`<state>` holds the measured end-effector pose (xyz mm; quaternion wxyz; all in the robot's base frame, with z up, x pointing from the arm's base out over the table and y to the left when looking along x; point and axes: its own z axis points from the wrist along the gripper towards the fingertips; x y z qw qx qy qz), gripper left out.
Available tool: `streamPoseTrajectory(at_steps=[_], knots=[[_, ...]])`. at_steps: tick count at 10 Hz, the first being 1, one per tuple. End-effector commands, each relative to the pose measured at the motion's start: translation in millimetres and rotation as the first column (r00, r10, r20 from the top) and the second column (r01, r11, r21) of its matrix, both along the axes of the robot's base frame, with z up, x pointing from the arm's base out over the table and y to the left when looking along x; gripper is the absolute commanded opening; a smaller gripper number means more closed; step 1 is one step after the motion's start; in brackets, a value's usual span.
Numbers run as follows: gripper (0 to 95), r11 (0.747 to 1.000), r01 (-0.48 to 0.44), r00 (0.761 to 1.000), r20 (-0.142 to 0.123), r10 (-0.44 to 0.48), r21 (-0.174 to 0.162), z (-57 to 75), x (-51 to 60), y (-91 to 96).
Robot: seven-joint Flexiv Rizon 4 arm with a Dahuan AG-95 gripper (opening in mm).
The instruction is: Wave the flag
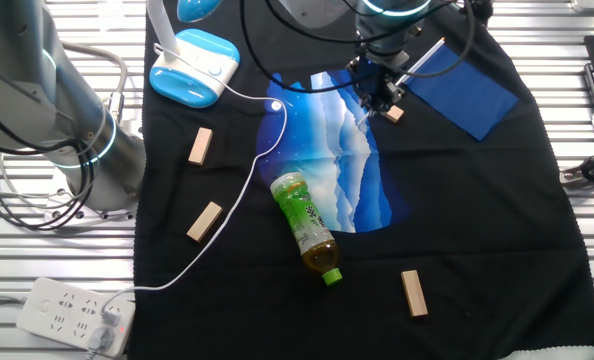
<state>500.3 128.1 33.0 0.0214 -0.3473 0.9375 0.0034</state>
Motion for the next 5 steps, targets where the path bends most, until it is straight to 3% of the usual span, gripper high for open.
streamPoseTrajectory(at_steps=[1, 5], knots=[[19.0, 1.0, 0.0, 1.0, 0.002, 0.0, -0.001, -2.0, -0.1, -0.2], [19.0, 1.0, -0.003, 1.0, 0.007, 0.003, 0.001, -6.3, 0.3, -1.0]])
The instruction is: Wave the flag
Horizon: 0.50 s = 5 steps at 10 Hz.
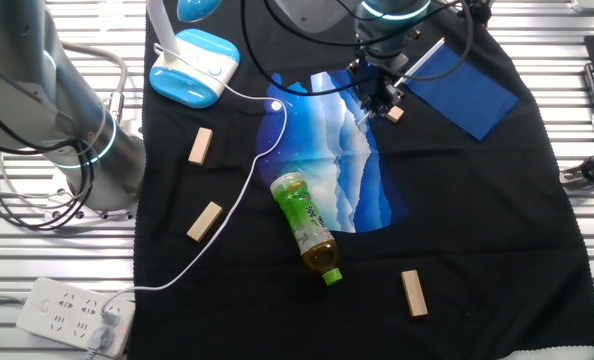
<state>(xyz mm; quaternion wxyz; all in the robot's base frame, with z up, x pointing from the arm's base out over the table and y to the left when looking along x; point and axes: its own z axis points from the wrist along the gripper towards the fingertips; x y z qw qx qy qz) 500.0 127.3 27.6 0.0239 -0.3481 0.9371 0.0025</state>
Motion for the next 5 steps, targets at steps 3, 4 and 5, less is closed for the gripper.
streamPoseTrajectory(at_steps=[3, 4, 5], knots=[[19.0, 1.0, 0.0, 1.0, 0.003, 0.0, 0.0, -2.7, 0.8, 0.0], [19.0, 1.0, 0.0, 1.0, 0.003, 0.0, 0.0, -3.6, 1.1, 0.0], [19.0, 1.0, 0.0, 1.0, 0.003, 0.0, 0.001, -4.4, 1.3, 0.0]])
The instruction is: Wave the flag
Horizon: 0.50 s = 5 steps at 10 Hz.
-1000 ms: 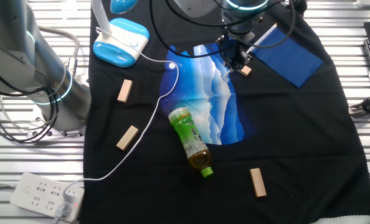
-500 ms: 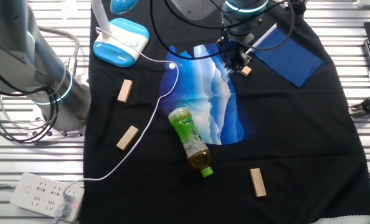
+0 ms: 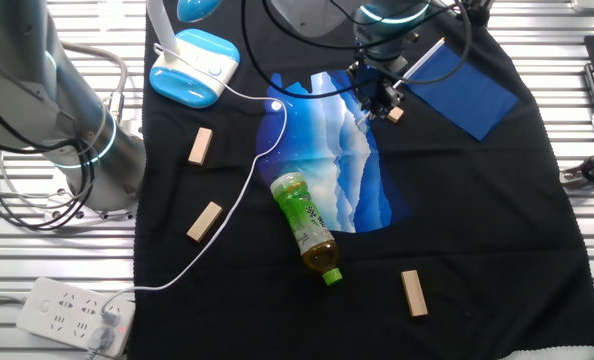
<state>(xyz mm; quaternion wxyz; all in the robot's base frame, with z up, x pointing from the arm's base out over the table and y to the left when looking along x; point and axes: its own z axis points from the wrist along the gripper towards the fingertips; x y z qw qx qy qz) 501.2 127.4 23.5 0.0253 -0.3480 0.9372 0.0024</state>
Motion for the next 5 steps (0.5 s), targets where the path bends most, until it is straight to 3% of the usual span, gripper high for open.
streamPoseTrajectory(at_steps=[1, 5], knots=[[19.0, 1.0, 0.0, 1.0, 0.001, 0.0, 0.002, -0.9, 0.4, 0.0], [19.0, 1.0, 0.002, 1.0, 0.002, -0.002, 0.001, -4.9, 1.4, 1.0]])
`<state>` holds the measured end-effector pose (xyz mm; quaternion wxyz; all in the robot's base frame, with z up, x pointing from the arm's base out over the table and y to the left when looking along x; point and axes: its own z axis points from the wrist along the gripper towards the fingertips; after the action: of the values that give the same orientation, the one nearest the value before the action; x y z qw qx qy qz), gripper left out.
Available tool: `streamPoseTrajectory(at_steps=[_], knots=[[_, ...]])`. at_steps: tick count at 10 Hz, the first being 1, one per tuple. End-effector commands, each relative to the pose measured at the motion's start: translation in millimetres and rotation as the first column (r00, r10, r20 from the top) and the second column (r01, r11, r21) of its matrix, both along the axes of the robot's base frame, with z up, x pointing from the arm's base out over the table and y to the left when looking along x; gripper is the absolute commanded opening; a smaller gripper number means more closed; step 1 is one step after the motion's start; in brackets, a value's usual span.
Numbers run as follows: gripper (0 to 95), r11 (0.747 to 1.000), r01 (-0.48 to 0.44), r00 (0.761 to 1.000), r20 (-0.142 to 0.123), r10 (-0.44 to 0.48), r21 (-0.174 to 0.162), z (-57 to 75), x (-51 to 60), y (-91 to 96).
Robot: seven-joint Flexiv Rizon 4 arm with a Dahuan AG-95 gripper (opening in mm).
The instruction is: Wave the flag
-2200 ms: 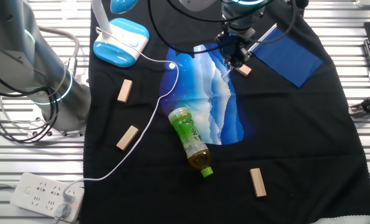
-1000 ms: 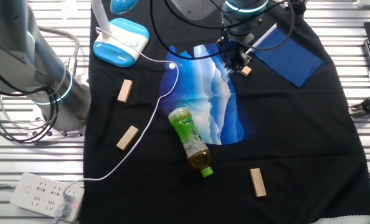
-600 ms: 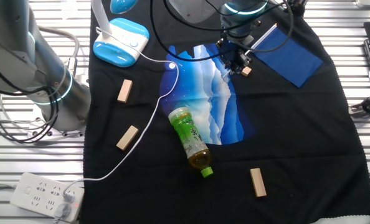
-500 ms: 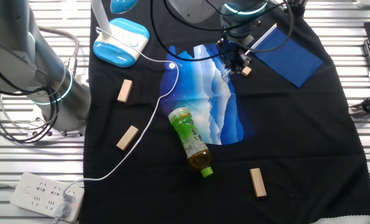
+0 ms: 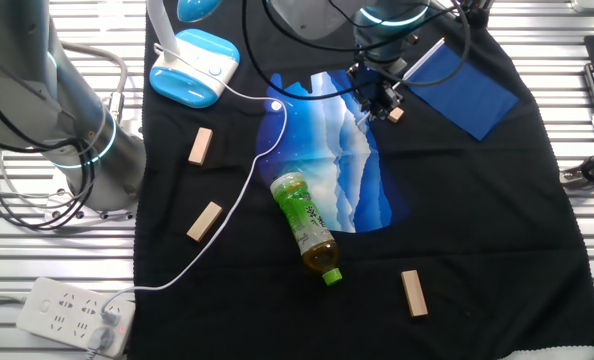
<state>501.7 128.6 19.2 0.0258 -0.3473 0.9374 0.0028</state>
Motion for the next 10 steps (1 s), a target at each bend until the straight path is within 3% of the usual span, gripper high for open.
streamPoseTrajectory(at_steps=[1, 5, 6, 10], knots=[[19.0, 1.0, 0.001, 1.0, 0.002, -0.001, 0.0, -1.5, 1.0, 0.0], [19.0, 1.0, 0.007, 1.0, 0.003, -0.007, 0.001, -3.7, 1.2, 0.9], [0.0, 1.0, 0.009, 1.0, 0.004, -0.009, 0.002, -3.8, 1.2, 1.1], [0.0, 1.0, 0.019, 1.0, 0.006, -0.019, 0.003, -4.6, 1.3, 2.4]])
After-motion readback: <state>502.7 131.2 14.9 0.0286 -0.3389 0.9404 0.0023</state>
